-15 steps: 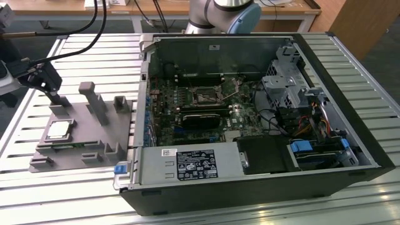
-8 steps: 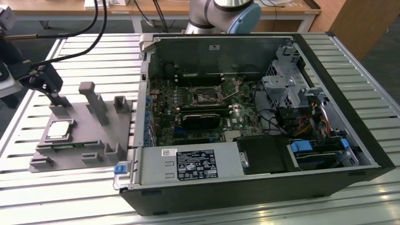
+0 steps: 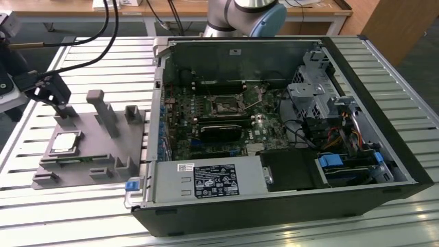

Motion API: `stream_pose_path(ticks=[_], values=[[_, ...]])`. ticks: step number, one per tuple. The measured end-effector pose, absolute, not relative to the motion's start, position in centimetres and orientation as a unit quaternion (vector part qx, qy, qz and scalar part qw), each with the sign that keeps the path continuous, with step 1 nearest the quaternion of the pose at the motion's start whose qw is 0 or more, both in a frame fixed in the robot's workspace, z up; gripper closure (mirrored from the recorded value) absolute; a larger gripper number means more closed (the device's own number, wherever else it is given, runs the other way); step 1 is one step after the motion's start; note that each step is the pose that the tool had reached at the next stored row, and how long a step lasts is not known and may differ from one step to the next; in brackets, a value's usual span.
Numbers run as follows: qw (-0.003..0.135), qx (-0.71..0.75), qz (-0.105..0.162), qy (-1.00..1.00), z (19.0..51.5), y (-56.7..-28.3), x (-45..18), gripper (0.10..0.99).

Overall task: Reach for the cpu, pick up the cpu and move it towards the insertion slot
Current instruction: 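Pick up the cpu and move it towards the insertion slot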

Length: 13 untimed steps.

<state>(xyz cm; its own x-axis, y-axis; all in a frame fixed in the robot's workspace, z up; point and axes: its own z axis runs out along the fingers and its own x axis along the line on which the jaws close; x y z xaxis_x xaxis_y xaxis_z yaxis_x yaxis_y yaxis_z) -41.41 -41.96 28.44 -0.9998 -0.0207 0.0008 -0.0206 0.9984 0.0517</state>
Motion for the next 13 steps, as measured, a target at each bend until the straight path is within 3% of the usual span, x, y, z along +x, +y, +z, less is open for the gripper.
stream_pose_path(ticks=[13], values=[[0.001,0.01,-0.024,-1.0,26.6,-41.9,-41.4,0.208]])
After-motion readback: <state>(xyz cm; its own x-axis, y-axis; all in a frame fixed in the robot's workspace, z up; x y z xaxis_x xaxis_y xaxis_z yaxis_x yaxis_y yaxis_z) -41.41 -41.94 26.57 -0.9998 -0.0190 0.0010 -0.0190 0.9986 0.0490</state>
